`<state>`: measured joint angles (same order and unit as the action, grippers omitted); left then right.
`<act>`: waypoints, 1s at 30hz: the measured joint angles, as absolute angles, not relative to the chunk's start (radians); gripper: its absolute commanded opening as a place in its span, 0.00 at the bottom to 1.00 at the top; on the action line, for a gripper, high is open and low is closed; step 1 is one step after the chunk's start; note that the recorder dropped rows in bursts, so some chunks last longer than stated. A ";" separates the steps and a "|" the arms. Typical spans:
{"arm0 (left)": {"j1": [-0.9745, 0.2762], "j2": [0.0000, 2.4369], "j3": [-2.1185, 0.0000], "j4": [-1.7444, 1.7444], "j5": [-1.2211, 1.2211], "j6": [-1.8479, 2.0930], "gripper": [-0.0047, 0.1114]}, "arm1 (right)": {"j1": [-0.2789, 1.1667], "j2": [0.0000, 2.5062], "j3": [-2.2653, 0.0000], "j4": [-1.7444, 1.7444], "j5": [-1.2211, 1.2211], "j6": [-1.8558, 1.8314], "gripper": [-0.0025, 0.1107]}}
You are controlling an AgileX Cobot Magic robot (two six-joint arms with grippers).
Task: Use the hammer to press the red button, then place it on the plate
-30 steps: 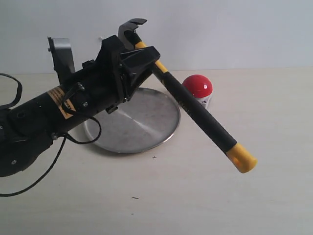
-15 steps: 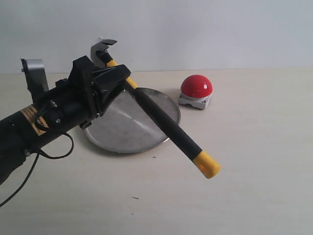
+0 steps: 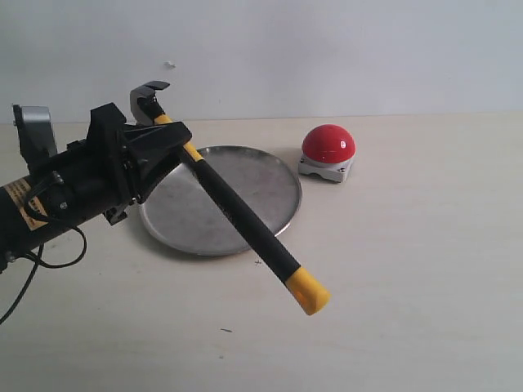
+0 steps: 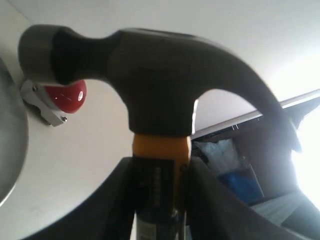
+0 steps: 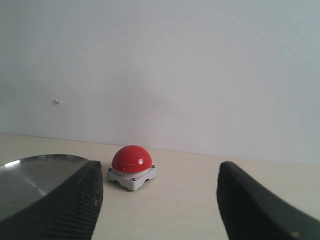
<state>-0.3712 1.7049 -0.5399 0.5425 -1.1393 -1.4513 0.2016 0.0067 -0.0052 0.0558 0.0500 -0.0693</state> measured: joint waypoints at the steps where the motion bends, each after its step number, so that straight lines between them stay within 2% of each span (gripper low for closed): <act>1: -0.371 1.705 -0.540 0.549 -1.139 -1.451 0.04 | 0.202 0.007 -0.005 0.056 0.050 -0.069 0.58; 7: -0.371 1.705 -0.540 0.573 -1.142 -1.451 0.04 | 0.202 0.007 -0.005 0.068 0.000 -0.064 0.58; 13: -0.371 1.705 -0.540 0.580 -1.144 -1.451 0.04 | 0.202 0.007 -0.005 0.241 -0.129 0.099 0.58; 25: -0.371 1.705 -0.540 0.603 -1.144 -1.447 0.04 | 0.202 0.007 -0.005 0.340 -0.111 0.215 0.57; 27: -0.371 1.705 -0.540 0.605 -1.144 -1.447 0.04 | 0.202 0.007 -0.005 0.344 -0.102 0.215 0.48; 30: -0.371 1.705 -0.540 0.607 -1.144 -1.445 0.04 | 0.202 0.007 -0.005 0.344 -0.092 0.215 0.23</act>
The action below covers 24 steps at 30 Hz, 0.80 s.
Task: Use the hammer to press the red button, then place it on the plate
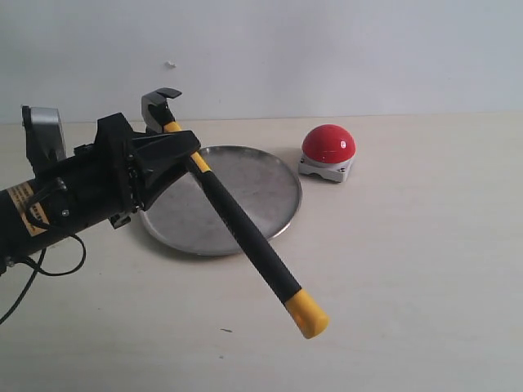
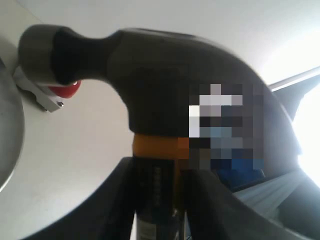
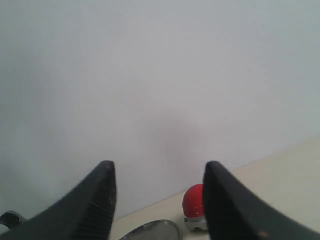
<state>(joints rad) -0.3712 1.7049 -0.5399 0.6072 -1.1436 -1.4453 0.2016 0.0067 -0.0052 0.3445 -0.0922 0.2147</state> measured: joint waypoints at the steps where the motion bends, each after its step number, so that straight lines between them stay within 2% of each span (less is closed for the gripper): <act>1: -0.371 1.705 -0.540 0.607 -1.144 -1.445 0.04 | 0.202 0.007 -0.005 0.344 -0.088 0.215 0.13; 2: -0.371 1.705 -0.540 0.607 -1.144 -1.443 0.04 | 0.202 0.007 -0.005 0.344 -0.081 0.215 0.03; 4: -0.371 1.705 -0.540 0.607 -1.144 -1.441 0.04 | 0.202 0.007 -0.005 0.344 -0.068 0.215 0.02; 11: -0.371 1.705 -0.540 0.607 -1.144 -1.441 0.04 | 0.202 0.013 -0.010 0.344 0.068 0.184 0.02; 17: -0.371 1.705 -0.540 0.607 -1.144 -1.441 0.04 | 0.202 0.175 -0.101 0.346 0.139 0.118 0.02; 22: -0.371 1.705 -0.540 0.601 -1.144 -1.441 0.04 | 0.202 0.409 -0.315 0.346 0.346 -0.036 0.02; 24: -0.371 1.705 -0.540 0.594 -1.144 -1.441 0.04 | 0.202 0.510 -0.445 0.346 0.471 -0.122 0.07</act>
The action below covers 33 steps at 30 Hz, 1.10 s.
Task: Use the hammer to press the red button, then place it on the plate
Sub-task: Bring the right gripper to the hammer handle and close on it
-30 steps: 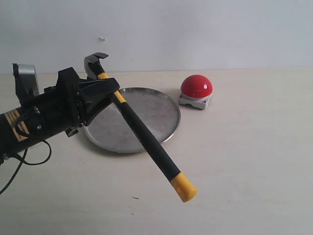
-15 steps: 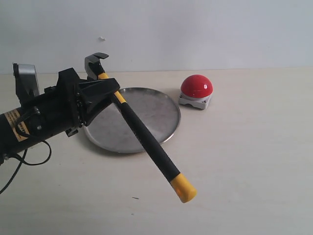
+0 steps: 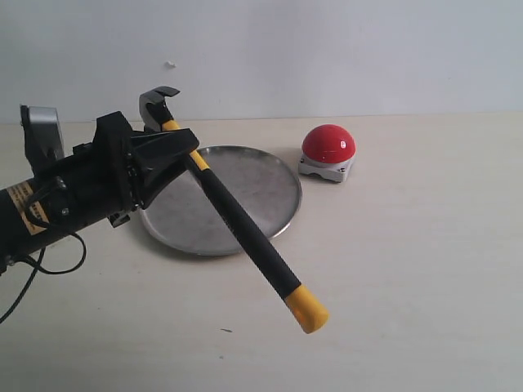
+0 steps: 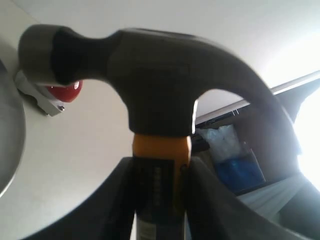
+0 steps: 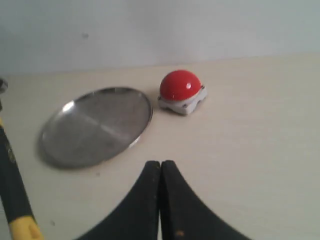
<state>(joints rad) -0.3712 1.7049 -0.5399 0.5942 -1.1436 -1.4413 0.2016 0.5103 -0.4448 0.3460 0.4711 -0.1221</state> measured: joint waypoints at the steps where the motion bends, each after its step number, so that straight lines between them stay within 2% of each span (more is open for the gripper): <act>1: -0.371 1.705 -0.540 0.589 -1.144 -1.441 0.04 | 0.202 0.571 -0.513 0.346 0.548 -0.158 0.10; 7: -0.371 1.705 -0.540 0.564 -1.144 -1.441 0.04 | 0.202 0.940 -0.854 0.428 0.982 -0.297 0.32; 11: -0.371 1.705 -0.540 0.559 -1.144 -1.440 0.04 | 0.217 1.110 -0.963 0.518 1.070 -0.399 0.45; 16: -0.371 1.705 -0.540 0.554 -1.144 -1.440 0.04 | 0.308 1.253 -1.029 0.532 1.075 -0.474 0.50; 21: -0.371 1.705 -0.540 0.541 -1.144 -1.424 0.04 | 0.441 1.341 -1.096 0.491 1.017 -0.487 0.60; 33: -0.371 1.705 -0.540 0.539 -1.144 -1.422 0.04 | 0.691 1.535 -1.172 0.311 0.836 -0.417 0.64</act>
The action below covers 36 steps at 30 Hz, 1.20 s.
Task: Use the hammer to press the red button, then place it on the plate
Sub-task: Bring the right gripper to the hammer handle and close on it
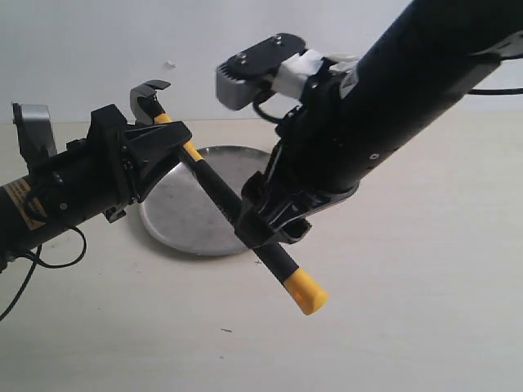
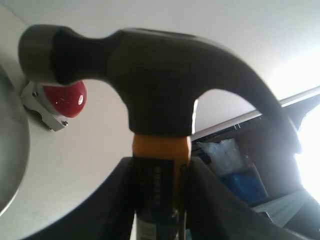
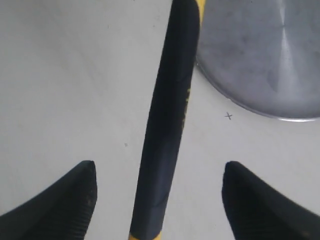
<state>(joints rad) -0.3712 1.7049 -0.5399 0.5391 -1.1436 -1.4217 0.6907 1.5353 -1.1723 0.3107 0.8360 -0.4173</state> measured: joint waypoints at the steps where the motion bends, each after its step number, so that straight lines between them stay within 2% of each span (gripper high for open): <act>1: -0.371 1.705 -0.540 0.539 -1.144 -1.422 0.04 | 0.703 1.550 -1.175 0.293 0.821 -0.408 0.64; 16: -0.371 1.705 -0.540 0.537 -1.144 -1.422 0.04 | 0.732 1.688 -1.177 0.263 0.742 -0.388 0.63; 20: -0.371 1.705 -0.540 0.537 -1.144 -1.422 0.04 | 0.732 1.690 -1.177 0.263 0.709 -0.388 0.59; 22: -0.371 1.705 -0.540 0.537 -1.144 -1.422 0.04 | 0.732 1.690 -1.177 0.263 0.706 -0.388 0.52; 23: -0.371 1.705 -0.540 0.537 -1.144 -1.422 0.04 | 0.732 1.690 -1.177 0.263 0.703 -0.388 0.42; 24: -0.371 1.705 -0.540 0.537 -1.144 -1.422 0.04 | 0.732 1.690 -1.177 0.263 0.689 -0.388 0.38; 27: -0.371 1.705 -0.540 0.534 -1.144 -1.422 0.04 | 0.732 1.690 -1.177 0.265 0.677 -0.388 0.19; 29: -0.371 1.705 -0.540 0.532 -1.144 -1.422 0.04 | 0.732 1.691 -1.177 0.266 0.670 -0.390 0.03; 36: -0.371 1.705 -0.540 0.528 -1.146 -1.413 0.04 | 0.730 1.691 -1.177 0.266 0.666 -0.404 0.02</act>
